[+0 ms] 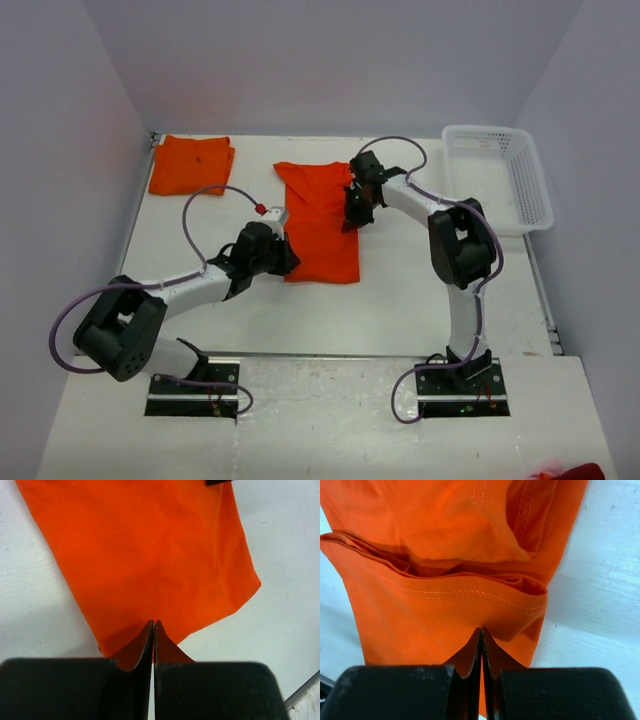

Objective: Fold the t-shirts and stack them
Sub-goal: Grab one side of the 2/3 rectangular tshirt with both arms

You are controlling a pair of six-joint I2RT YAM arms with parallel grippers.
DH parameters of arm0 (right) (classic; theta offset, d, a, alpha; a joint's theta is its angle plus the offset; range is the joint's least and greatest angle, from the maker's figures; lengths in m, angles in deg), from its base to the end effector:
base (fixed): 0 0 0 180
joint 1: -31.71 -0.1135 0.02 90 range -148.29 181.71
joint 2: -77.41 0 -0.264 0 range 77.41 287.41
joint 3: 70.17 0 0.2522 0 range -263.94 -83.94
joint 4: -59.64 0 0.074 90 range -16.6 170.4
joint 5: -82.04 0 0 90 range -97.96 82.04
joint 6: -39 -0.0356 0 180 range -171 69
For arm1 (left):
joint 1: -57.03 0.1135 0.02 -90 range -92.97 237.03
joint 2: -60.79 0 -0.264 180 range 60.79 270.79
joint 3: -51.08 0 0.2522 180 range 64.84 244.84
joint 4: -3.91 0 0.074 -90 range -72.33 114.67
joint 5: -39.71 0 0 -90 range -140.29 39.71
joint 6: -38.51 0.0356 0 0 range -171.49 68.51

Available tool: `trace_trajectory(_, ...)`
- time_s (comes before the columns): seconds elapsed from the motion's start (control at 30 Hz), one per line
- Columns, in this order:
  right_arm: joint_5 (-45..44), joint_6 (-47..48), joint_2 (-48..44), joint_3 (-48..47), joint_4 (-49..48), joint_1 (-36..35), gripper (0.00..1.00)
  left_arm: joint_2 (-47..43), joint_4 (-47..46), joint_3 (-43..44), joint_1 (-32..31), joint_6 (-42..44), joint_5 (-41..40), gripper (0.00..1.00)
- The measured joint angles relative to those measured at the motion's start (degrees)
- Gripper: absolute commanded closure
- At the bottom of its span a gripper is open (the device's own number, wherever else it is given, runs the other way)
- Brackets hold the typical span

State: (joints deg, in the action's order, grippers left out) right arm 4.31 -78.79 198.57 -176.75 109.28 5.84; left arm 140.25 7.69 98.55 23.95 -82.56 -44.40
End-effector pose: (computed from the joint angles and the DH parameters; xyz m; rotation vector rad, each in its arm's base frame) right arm 0.3998 0.2023 0.1780 -0.0218 2.7839 0.5544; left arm 0.2279 -0.1528 0.1755 0.1005 2.2886 -0.7225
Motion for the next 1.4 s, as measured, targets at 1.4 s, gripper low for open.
trace_trajectory(1.4,5.14,-5.70,-2.80,11.63,-4.07,1.44,1.00,-7.72,0.96,-13.90,-6.03,-11.02,-3.41,1.00)
